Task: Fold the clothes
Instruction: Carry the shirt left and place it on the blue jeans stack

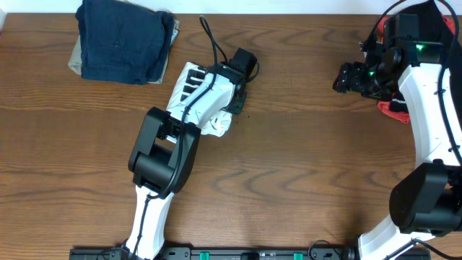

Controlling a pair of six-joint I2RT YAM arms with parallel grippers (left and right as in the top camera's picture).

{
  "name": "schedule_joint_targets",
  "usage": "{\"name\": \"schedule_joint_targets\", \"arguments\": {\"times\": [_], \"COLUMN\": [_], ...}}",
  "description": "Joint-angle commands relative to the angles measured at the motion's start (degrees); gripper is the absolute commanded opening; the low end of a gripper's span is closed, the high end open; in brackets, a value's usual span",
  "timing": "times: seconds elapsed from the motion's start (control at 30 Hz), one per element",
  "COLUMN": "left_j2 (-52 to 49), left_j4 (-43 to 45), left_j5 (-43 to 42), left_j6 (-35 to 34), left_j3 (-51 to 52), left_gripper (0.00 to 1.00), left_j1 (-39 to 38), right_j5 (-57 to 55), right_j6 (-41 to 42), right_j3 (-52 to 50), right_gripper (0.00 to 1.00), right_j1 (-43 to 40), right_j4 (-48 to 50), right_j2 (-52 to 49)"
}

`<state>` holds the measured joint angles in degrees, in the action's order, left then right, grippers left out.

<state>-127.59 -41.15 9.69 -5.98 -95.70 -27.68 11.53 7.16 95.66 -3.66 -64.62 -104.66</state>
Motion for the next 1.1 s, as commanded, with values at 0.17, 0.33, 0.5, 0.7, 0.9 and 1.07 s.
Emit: {"name": "schedule_joint_targets", "arguments": {"times": [0.17, 0.33, 0.5, 0.7, 0.9, 1.07], "left_j2": [-1.2, 3.7, 14.0, 26.2, 30.8, 30.5], "left_j4": [-0.4, -3.6, -5.5, -5.5, -4.6, 3.8], "left_j5": [-1.5, -1.1, 4.0, 5.0, 8.4, 12.0], "left_j6": [-0.4, -0.3, 1.5, 7.6, 13.6, 20.2], "left_j3": [3.6, 1.3, -1.8, -1.9, -2.8, -4.0], "left_gripper": [0.12, 0.06, 0.06, 0.06, 0.06, 0.06], "left_j1": [0.3, 0.7, 2.6, 7.2, 14.7, 22.1], "right_j5": [-0.4, -0.4, -0.4, -0.3, -0.3, 0.8], "right_j6": [-0.5, -0.5, -0.5, -0.5, -0.5, -0.5], "right_j3": [-0.2, -0.2, -0.2, -0.2, -0.2, -0.2], "right_gripper": [0.84, 0.84, 0.84, 0.83, 0.84, 0.83], "right_j1": [0.0, 0.0, 0.0, 0.0, 0.0, 0.0], "right_j4": [0.1, 0.1, 0.1, 0.2, 0.1, 0.4], "right_j2": [-0.1, -0.1, -0.1, -0.1, -0.1, -0.1]}}
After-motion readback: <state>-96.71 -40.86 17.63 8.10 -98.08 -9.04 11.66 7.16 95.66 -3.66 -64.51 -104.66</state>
